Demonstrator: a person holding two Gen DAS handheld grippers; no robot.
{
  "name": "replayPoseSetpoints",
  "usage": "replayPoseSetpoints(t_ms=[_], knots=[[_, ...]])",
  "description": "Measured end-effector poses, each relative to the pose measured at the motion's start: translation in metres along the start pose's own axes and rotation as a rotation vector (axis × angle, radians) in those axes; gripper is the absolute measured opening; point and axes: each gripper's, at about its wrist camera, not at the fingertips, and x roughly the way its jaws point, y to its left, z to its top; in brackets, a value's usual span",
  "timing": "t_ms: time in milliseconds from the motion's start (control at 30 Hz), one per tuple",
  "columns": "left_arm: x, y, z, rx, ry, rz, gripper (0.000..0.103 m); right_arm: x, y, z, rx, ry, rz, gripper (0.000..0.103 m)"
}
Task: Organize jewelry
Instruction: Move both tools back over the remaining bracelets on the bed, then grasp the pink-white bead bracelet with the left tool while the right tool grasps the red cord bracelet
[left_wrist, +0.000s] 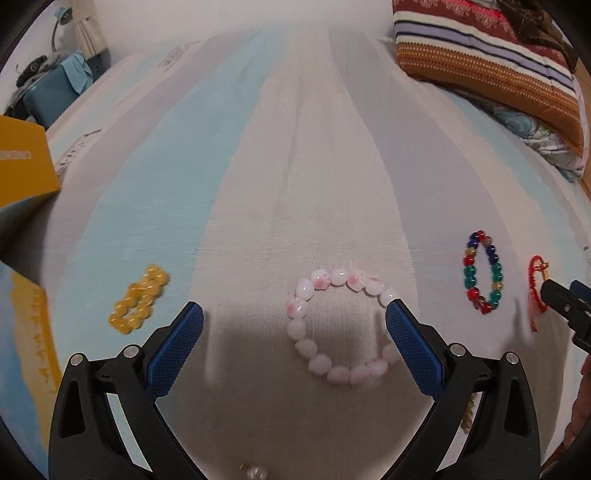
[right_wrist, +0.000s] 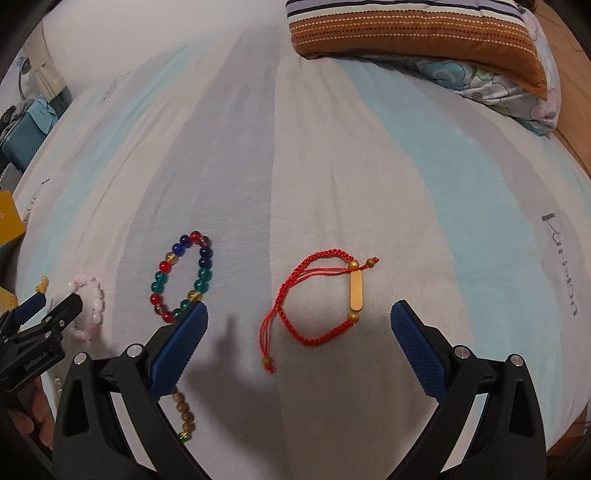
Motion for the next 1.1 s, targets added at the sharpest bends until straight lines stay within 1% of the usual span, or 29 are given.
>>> replayPoseSetpoints(t_ms=[100,233,300,333,367,433,467,500,533,600,633,700,767,833,900,933,1000,1033,1067,1100], knots=[[0.011,-0.002,-0.001,0.004,0.011,0.0,0.097,0.009,-0.005,0.001,0.005,0.013,-0.003,0.095],[0.017,-0.004,0.001,0.02,0.009,0.021,0.096,0.021,-0.01,0.005,0.015,0.03,0.001,0.095],[0.018,-0.005,0.0,0.028,0.007,0.026,0.093,0.025,-0.011,0.005,0.019,0.033,0.002,0.095],[0.017,-0.005,-0.002,0.034,0.004,0.029,0.092,0.027,-0.012,0.006,0.019,0.036,0.003,0.092],[0.017,-0.005,-0.002,0.037,0.003,0.033,0.088,0.031,-0.012,0.006,0.019,0.044,0.004,0.088],[0.015,-0.004,-0.003,0.038,-0.002,0.037,0.082,0.036,-0.012,0.005,0.025,0.059,0.008,0.085],[0.014,-0.004,-0.003,0.039,-0.002,0.034,0.078,0.039,-0.012,0.005,0.026,0.065,0.003,0.083],[0.013,-0.004,-0.004,0.042,-0.003,0.032,0.074,0.04,-0.012,0.005,0.027,0.065,0.001,0.082],[0.013,-0.004,-0.002,0.042,-0.002,0.032,0.072,0.041,-0.013,0.005,0.028,0.063,0.0,0.079],[0.011,-0.004,-0.003,0.043,-0.003,0.035,0.064,0.04,-0.012,0.005,0.033,0.058,-0.005,0.074],[0.011,-0.004,-0.004,0.046,-0.004,0.036,0.062,0.041,-0.011,0.004,0.034,0.057,-0.006,0.07],[0.009,-0.004,-0.005,0.048,-0.004,0.032,0.055,0.04,-0.009,0.002,0.032,0.054,-0.014,0.064],[0.007,-0.003,-0.007,0.05,-0.004,0.03,0.049,0.039,-0.006,0.001,0.022,0.051,-0.015,0.055],[0.006,-0.004,-0.008,0.051,-0.003,0.026,0.044,0.038,-0.003,0.0,0.01,0.052,-0.011,0.049],[0.004,-0.004,-0.009,0.053,0.0,0.024,0.036,0.038,-0.002,0.0,0.006,0.05,-0.016,0.044],[0.003,-0.004,-0.009,0.056,0.001,0.021,0.033,0.037,-0.001,0.0,0.003,0.049,-0.02,0.041],[0.002,-0.003,-0.01,0.058,0.002,0.015,0.024,0.037,-0.002,0.0,0.003,0.048,-0.021,0.035],[0.001,-0.003,-0.01,0.058,0.002,0.013,0.021,0.036,-0.002,0.0,0.005,0.047,-0.022,0.029],[0.0,-0.002,-0.011,0.059,0.002,0.01,0.014,0.036,-0.002,0.0,0.006,0.046,-0.022,0.024],[0.0,-0.001,-0.012,0.061,0.002,0.007,0.01,0.035,-0.003,0.0,0.009,0.046,-0.019,0.021]])
